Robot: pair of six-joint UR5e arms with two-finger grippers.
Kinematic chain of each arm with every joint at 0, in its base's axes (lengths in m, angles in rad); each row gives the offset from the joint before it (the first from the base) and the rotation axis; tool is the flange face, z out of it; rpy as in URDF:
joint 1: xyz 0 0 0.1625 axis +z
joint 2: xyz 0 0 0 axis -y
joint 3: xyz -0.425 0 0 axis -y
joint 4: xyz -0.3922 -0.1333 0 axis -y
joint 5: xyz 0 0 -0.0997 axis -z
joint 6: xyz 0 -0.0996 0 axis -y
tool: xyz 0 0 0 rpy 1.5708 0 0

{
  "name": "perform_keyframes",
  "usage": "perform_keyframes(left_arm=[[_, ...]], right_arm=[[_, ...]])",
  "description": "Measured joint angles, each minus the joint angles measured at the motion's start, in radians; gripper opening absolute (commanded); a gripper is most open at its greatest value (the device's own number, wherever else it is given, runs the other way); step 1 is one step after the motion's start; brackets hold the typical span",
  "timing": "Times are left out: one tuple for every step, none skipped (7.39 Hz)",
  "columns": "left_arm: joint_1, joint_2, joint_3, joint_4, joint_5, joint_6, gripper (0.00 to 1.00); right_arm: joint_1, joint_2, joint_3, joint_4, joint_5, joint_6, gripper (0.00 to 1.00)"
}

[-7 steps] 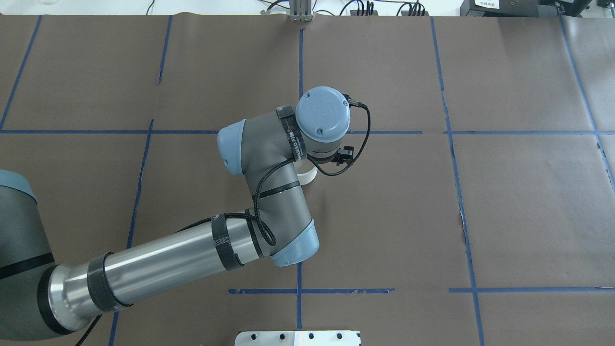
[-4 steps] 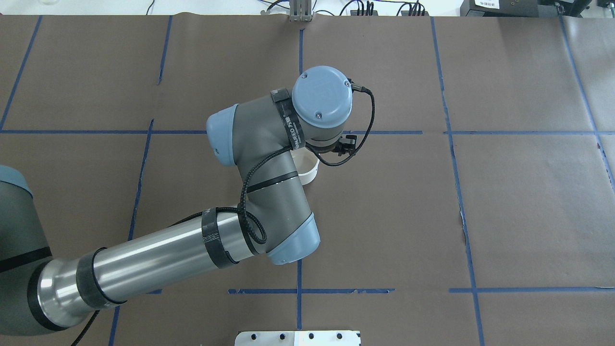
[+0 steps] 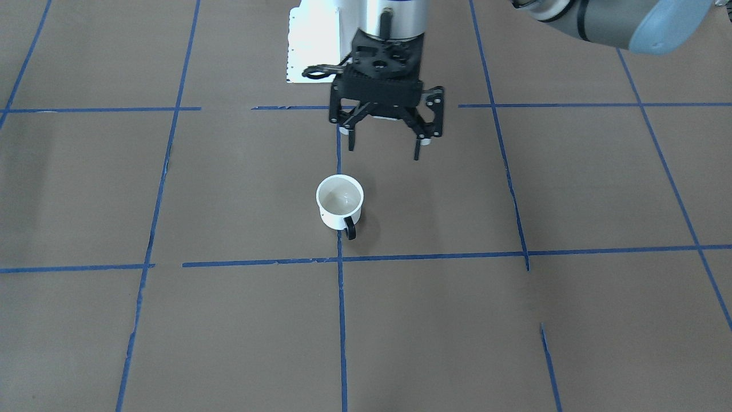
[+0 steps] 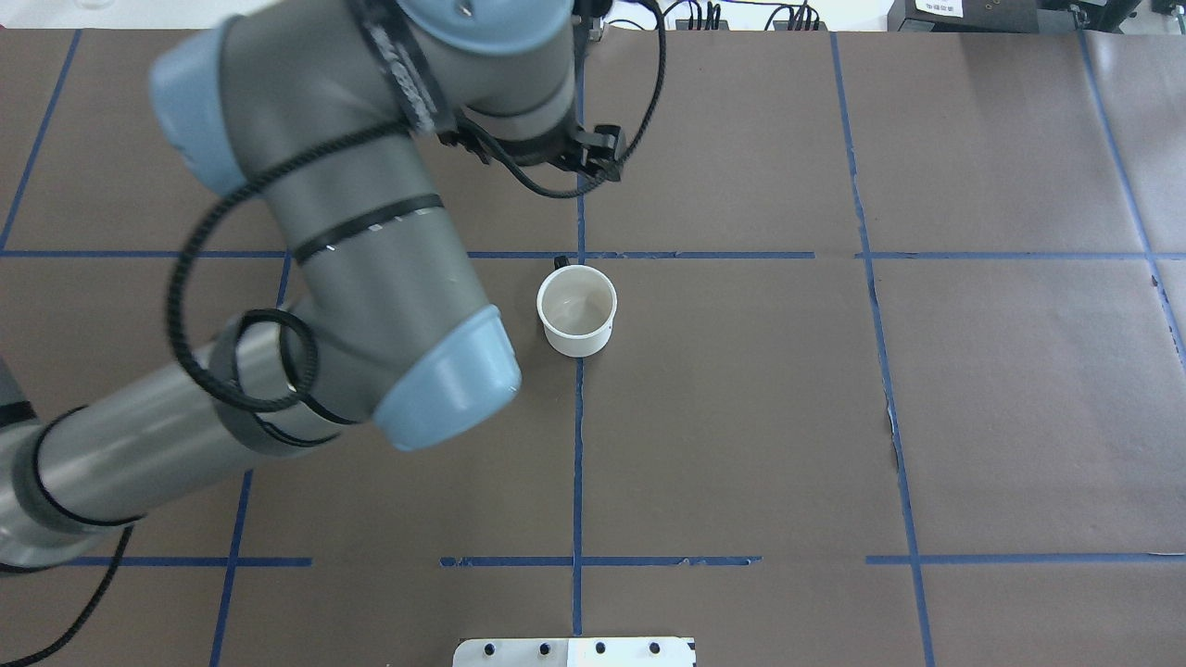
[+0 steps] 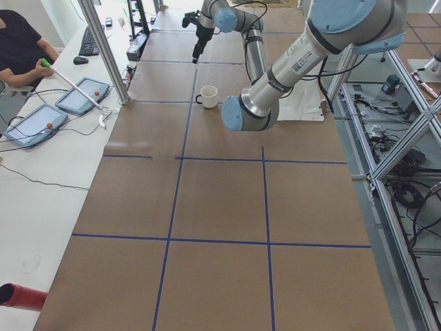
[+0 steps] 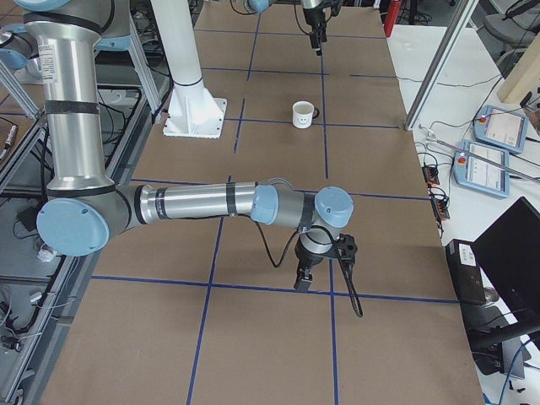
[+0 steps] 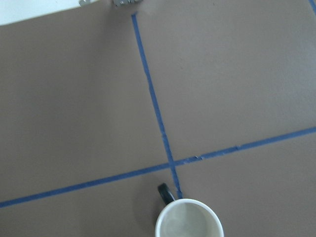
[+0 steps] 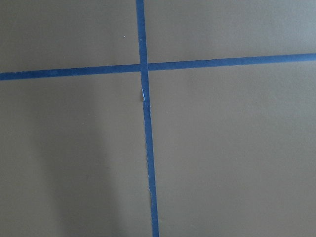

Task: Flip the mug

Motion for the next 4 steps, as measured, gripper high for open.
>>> perform_keyframes(left_arm=[[-0.069,0.068,-0.037,-0.016,-0.04,0.093,1.0],[-0.153,0.15,-0.046,-0.054,-0.119,0.194,1.0],[-0.238,0.246,-0.035,-0.119,-0.209,0.306,1.0],[-0.319,0.356,-0.004,-0.211,-0.281,0.426,1.0]], right_arm=[[0.0,0.0,0.0,0.0,0.0,0.0,1.0],[0.0,0.0,0.0,0.0,0.0,0.0,1.0],[0.0,0.0,0.0,0.0,0.0,0.0,1.0],[0.0,-0.001,0.0,0.0,0.0,0.0,1.0]])
